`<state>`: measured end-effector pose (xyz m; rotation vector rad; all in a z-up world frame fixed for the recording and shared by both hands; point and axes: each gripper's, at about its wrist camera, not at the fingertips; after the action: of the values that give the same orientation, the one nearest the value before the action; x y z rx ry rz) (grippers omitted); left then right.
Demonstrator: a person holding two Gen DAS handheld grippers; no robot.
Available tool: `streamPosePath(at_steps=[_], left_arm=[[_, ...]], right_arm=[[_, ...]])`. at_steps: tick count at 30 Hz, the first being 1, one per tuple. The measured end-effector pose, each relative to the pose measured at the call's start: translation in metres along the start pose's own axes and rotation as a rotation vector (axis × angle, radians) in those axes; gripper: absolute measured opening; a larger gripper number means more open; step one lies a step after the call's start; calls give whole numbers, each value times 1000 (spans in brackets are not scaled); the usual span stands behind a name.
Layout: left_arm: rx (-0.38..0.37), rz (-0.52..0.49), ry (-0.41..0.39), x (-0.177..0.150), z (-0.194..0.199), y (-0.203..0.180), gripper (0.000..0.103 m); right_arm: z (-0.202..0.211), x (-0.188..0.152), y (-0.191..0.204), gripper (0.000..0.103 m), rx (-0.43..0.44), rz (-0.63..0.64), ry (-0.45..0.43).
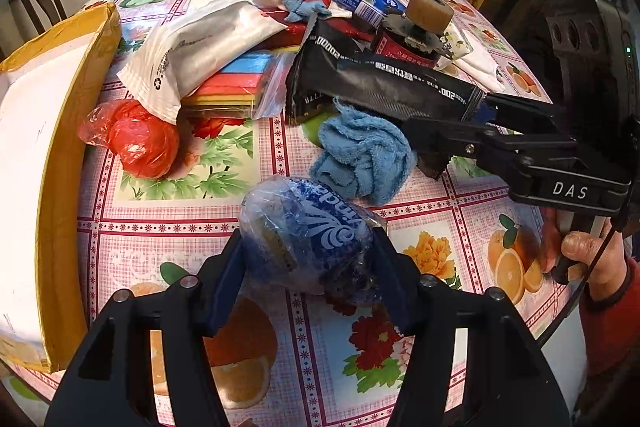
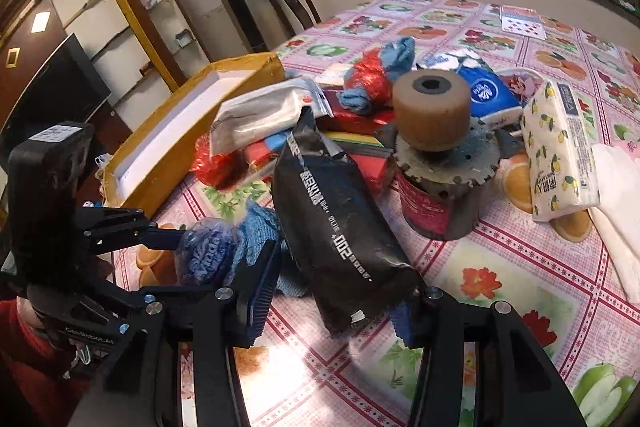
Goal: Organize soft objects
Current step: 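Grasp the blue printed plastic bag with the left tool while the right tool grasps the black package, then carry both items into the cardboard box and open both tools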
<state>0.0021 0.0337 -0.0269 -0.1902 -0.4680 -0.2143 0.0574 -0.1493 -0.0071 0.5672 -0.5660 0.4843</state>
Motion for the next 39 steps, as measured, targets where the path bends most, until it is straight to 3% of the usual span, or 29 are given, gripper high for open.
streamPosePath(at_steps=[4,10,14,17,24,29,33,39], left_arm=[[0,9,-4,-1,0,1,60],[9,8,-7,-2,0,1,60],[17,-1,-8,-2,1,-1,60],[19,5,-16,-2,2,0,60],[27,-4,-52,-3,9,3,57],[41,-7,-126,-3,34,9,57],[68,-1,-169,-2,58,23,57],[208,88,-230,0,102,85,57]], right_arm=[[-10,7,-10,53,41,-90,52],[-11,8,-12,48,89,-141,21],[-11,5,-17,27,104,-188,13],[-9,1,-17,24,120,-203,14],[31,-5,-10,24,147,-236,-112],[51,8,5,24,197,-230,-152],[45,28,31,24,256,-201,-160],[-2,69,85,24,339,-163,-137]])
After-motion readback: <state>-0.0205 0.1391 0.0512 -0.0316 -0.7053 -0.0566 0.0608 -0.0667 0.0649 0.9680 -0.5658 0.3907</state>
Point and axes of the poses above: each gripper's, at about its wrist camera, not at the fingertips, and z roughly against the way its jaws point, y to its left, x to its top, and after that the axes turned 5 degrees about -z, right-handed
